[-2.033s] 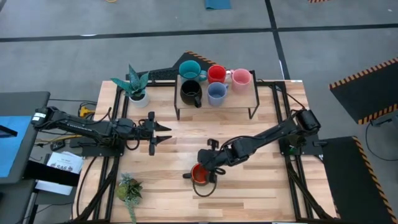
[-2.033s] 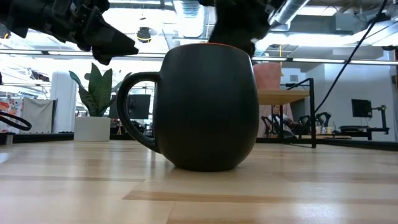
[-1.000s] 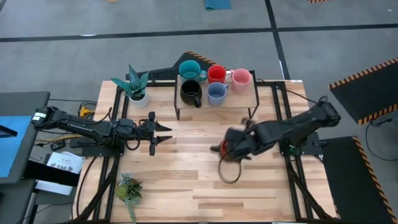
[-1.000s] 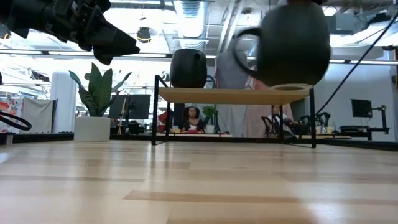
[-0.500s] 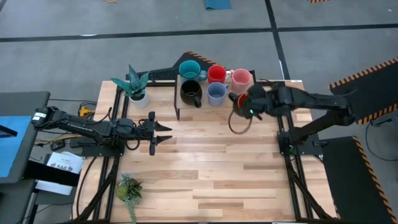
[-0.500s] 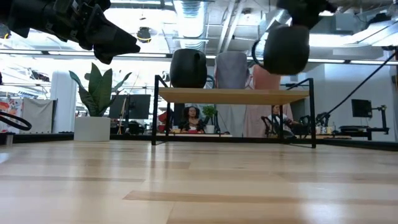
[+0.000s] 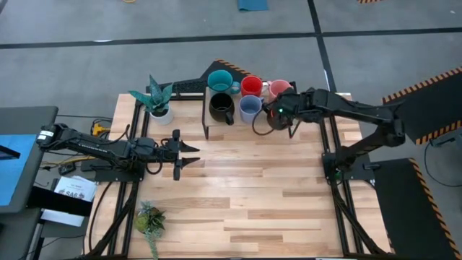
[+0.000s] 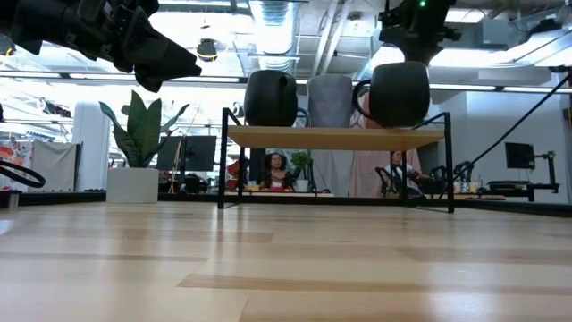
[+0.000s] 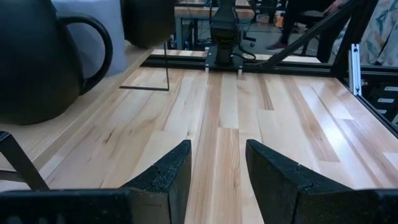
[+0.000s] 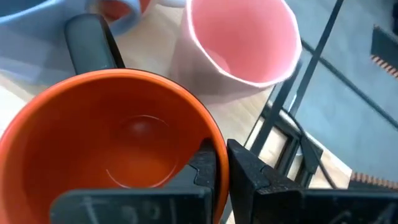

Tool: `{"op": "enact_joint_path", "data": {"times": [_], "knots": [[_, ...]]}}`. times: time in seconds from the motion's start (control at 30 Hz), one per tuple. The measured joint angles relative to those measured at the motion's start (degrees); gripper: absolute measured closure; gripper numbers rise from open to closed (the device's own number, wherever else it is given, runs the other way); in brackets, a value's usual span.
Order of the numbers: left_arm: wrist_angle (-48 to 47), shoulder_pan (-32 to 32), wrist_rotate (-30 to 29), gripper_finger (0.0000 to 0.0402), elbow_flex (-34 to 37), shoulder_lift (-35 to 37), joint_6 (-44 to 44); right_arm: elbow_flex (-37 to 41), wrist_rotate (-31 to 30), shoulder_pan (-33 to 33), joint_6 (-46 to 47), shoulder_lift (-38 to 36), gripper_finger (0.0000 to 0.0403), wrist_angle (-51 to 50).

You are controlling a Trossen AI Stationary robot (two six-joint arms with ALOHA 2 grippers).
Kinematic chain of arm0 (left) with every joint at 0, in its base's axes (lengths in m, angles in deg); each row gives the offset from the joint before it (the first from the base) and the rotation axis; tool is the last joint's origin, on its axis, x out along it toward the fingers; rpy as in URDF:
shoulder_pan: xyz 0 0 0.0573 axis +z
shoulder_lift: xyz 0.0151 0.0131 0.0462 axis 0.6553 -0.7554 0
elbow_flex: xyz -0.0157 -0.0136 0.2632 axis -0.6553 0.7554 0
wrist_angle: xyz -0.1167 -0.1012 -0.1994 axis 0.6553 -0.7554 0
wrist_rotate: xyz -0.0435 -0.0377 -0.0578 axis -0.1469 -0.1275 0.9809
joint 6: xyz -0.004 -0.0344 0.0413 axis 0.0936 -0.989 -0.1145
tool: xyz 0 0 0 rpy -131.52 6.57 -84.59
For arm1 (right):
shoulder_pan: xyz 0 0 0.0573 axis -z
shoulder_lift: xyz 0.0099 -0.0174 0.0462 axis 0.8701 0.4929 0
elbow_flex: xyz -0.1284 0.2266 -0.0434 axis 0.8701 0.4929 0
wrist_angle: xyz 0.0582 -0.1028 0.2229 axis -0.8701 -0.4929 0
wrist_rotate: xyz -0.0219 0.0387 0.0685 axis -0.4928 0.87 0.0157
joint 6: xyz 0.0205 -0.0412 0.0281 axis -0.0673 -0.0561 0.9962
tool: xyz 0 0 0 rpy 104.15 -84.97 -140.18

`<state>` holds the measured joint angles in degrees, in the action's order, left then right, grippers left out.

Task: Place coffee mugs
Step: Put the black-orange mug on the shelf, then return to Home Position

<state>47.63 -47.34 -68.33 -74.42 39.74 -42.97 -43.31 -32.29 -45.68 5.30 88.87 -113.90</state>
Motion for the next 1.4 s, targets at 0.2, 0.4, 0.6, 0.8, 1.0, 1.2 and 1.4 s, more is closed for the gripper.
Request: {"op": "enact_joint_path", "data": {"times": [0.2,0.4,0.6,0.8,1.0,1.2,1.4], "knots": [[0.0,0.0,0.0,0.0264,0.0,0.0,0.0,-0.2,-0.4,1.7,-0.3,1.5,0.0362,1.0],[-0.1,0.0,-0.3,0.0264,0.0,0.0,0.2,-0.2,-0.3,3.3,0.0,2.4,0.0341,1.7],[-0.1,0.0,-0.5,0.0264,0.0,0.0,0.3,-0.1,-0.1,4.2,-2.2,2.4,0.0336,3.7],[-0.1,0.0,-0.5,0.0264,0.0,0.0,0.3,-0.1,-0.1,5.4,-3.3,2.4,0.0334,6.2],[-0.1,0.0,-0.6,0.0264,0.0,0.0,0.3,-0.1,-0.1,6.0,-3.7,1.9,0.033,6.1],[-0.1,0.0,-0.6,0.0264,0.0,0.0,0.3,-1.0,-0.5,5.8,-3.8,1.1,0.0303,6.1],[-0.1,0.0,-0.6,0.0264,0.0,0.0,0.3,-1.6,-0.1,5.0,-4.2,1.1,0.0273,6.1]]}}
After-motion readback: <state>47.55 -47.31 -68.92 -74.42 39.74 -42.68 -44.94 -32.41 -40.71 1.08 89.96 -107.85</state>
